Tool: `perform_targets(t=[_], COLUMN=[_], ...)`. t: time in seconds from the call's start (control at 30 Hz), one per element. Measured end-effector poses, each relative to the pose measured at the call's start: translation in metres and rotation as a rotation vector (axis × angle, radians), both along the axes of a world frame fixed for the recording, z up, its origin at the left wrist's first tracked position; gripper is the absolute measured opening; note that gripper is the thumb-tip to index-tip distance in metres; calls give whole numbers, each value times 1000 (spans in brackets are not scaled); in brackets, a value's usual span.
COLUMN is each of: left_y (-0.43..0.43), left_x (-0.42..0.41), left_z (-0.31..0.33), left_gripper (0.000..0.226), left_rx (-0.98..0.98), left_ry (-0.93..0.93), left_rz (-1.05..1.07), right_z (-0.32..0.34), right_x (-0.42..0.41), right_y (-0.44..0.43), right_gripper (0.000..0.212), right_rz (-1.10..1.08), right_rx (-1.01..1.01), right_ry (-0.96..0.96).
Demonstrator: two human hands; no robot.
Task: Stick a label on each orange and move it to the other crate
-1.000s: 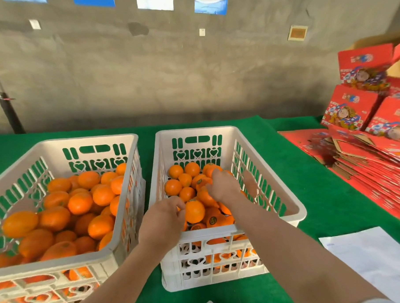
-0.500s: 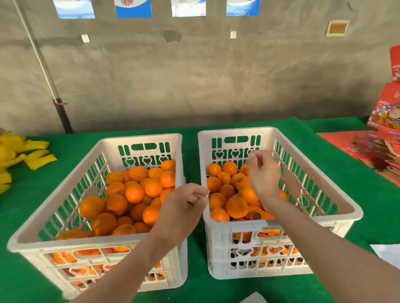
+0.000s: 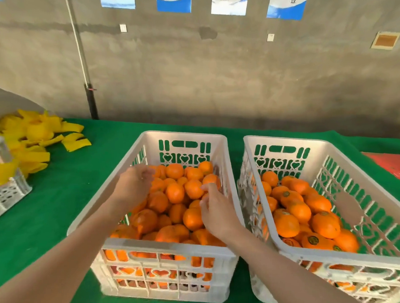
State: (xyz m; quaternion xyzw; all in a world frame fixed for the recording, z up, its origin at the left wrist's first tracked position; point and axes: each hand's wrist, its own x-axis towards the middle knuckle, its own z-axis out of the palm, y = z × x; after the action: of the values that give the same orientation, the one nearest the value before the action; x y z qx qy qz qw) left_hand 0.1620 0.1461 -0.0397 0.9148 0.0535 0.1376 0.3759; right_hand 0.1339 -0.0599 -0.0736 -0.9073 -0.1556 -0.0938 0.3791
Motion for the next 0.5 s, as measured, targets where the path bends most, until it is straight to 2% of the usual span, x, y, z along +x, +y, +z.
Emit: perform_targets(t=[0.1, 0.23, 0.27, 0.33, 0.37, 0.43, 0.5], left_y=[-7, -11, -11, -9, -8, -8, -6], left_x=[33, 56, 59, 70, 73, 78, 79], left_z=[-10, -44, -54, -74, -79, -86, -87], left_gripper=[7, 16, 23, 62, 72, 81, 86], left_rx=[379, 735, 836, 1092, 1171, 1162, 1016], left_ry=[228, 514, 543, 571, 553, 545, 635], left_rz=[-144, -243, -242, -232, -229, -179, -141], right_z=[-8, -9, -9, -9, -9, -9, -8], right_x=[4, 3, 3, 2, 2, 1, 1], right_y=[2, 2, 2, 2, 3, 2, 2], right_gripper=[24, 26, 26, 25, 25, 27, 28], right_rz=[-11, -17, -17, -13, -15, -22, -26], right_rx=[-111, -132, -135, -133, -127, -115, -107], right_ry=[50, 84, 91, 96, 99, 101, 93])
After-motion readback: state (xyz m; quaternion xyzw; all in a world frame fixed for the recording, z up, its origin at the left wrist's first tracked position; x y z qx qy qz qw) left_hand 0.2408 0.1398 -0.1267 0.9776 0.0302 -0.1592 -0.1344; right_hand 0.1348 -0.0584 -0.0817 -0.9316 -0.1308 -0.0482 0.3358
